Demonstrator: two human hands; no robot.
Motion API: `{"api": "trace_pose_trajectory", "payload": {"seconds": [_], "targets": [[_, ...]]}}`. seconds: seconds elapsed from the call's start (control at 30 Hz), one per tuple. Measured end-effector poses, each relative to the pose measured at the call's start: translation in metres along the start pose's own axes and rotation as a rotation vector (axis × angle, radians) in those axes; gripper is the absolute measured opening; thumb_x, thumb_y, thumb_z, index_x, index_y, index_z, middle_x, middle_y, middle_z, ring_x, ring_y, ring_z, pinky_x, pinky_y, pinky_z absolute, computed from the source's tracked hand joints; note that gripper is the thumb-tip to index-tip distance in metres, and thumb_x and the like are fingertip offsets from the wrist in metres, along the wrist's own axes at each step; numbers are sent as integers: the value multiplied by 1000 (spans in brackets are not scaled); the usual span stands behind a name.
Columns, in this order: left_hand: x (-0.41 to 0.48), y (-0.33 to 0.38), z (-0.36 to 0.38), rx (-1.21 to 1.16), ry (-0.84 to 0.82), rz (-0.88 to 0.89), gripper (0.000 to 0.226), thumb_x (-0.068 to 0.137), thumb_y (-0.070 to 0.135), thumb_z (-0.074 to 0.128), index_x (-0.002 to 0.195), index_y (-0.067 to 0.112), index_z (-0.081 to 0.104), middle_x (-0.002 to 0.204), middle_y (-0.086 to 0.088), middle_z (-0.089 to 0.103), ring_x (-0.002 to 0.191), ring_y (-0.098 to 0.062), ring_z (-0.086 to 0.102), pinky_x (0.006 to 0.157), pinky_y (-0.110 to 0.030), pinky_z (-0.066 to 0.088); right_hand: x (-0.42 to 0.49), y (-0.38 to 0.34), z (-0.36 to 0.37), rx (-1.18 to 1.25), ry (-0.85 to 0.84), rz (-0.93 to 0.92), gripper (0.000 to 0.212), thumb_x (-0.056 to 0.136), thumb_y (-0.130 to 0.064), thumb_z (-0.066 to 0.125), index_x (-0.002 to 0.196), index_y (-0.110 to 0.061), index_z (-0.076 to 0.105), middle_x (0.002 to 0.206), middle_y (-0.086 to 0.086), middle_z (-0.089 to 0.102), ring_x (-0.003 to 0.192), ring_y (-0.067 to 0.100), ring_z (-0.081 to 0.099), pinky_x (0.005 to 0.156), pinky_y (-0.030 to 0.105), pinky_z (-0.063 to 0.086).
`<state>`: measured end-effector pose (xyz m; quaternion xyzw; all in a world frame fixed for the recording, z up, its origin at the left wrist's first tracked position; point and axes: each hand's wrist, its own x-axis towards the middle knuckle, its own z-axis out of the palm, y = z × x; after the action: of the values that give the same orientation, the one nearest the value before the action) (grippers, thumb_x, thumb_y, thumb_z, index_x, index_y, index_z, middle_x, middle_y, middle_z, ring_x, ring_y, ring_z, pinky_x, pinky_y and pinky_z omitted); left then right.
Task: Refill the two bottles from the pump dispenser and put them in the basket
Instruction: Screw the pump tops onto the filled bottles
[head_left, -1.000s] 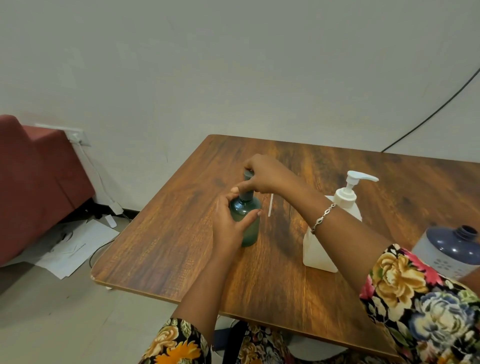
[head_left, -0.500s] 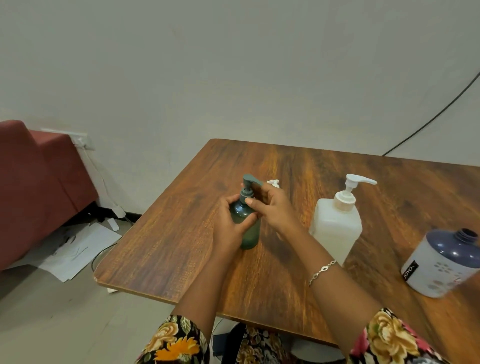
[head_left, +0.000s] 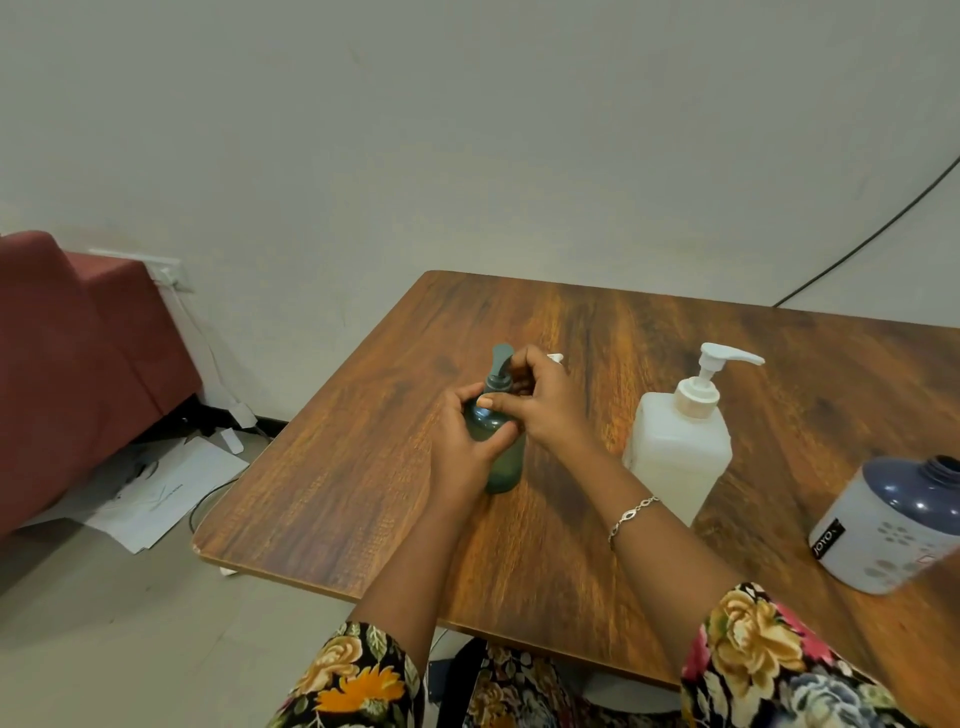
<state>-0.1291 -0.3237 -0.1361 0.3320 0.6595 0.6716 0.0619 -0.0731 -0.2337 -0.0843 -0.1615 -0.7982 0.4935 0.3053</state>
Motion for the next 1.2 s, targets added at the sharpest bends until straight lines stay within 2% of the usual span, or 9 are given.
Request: {"api": "trace_pose_trajectory", "payload": {"seconds": [0.13, 0.23, 0.33, 0.53, 0.67, 0.87, 0.97, 1.03, 1.2], "targets": [[0, 0, 0, -2, -7, 1, 47, 72, 13, 77, 110, 17, 49, 106, 8, 57, 97, -1, 55, 79, -15, 46, 4, -4, -8, 15, -102, 19, 31, 72, -5, 76, 85, -18, 51, 87, -5, 60, 80, 6, 59, 64, 15, 45], [1, -1, -1, 18, -2, 5, 49, 70, 15, 79, 108, 19, 48, 105, 12, 56, 98, 0, 54, 82, -18, 45, 6, -1, -11, 114, -144, 11, 27, 78, 2, 68, 99, -11, 59, 101, 8, 65, 98, 19, 62, 82, 27, 52], [2, -1, -1, 20, -2, 2, 50, 69, 15, 79, 108, 19, 48, 106, 10, 56, 99, -1, 54, 83, -20, 46, 7, 0, -11, 108, -164, -8, 26, 79, 5, 65, 99, -12, 62, 100, 7, 66, 102, 22, 62, 92, 34, 50], [1, 1, -1, 29, -1, 3, 49, 69, 18, 80, 107, 16, 48, 104, 12, 55, 96, 1, 53, 79, -16, 44, 14, -7, -21, 159, -292, 13, 25, 82, 11, 56, 106, 3, 60, 101, 10, 65, 99, 17, 63, 89, 26, 51], [0, 2, -1, 29, 2, 2, 48, 70, 19, 79, 105, 19, 47, 101, 16, 54, 92, 6, 52, 77, -13, 43, 14, -9, -23, 189, -319, 27, 28, 84, 13, 52, 110, 5, 58, 104, 10, 65, 100, 15, 63, 88, 23, 51], [-1, 2, -2, 36, -5, 20, 48, 71, 20, 78, 109, 27, 49, 103, 19, 56, 93, 10, 53, 77, -8, 43, 9, -11, -19, 209, -282, 59, 28, 85, 11, 52, 110, -1, 58, 106, 5, 63, 103, 12, 61, 89, 21, 50], [-2, 1, -1, 51, -5, 29, 47, 74, 16, 75, 111, 27, 50, 104, 20, 55, 93, 14, 51, 76, -5, 42, 4, -9, -14, 36, -208, 11, 34, 80, 1, 66, 110, -15, 58, 113, 3, 55, 107, 14, 56, 92, 24, 48], [-2, 1, -1, 43, 4, 28, 46, 74, 13, 74, 110, 29, 51, 104, 19, 56, 92, 14, 52, 75, -5, 42, 3, -7, -8, -66, -127, -14, 39, 76, -3, 72, 110, -15, 59, 109, 1, 54, 105, 14, 55, 90, 25, 47], [-2, 4, -1, 36, -1, 13, 47, 71, 18, 78, 104, 35, 49, 101, 21, 57, 91, 17, 52, 75, -4, 41, 7, -12, -12, 121, -53, -5, 38, 74, 10, 67, 102, -15, 59, 99, 2, 64, 102, 19, 62, 93, 36, 50]]}}
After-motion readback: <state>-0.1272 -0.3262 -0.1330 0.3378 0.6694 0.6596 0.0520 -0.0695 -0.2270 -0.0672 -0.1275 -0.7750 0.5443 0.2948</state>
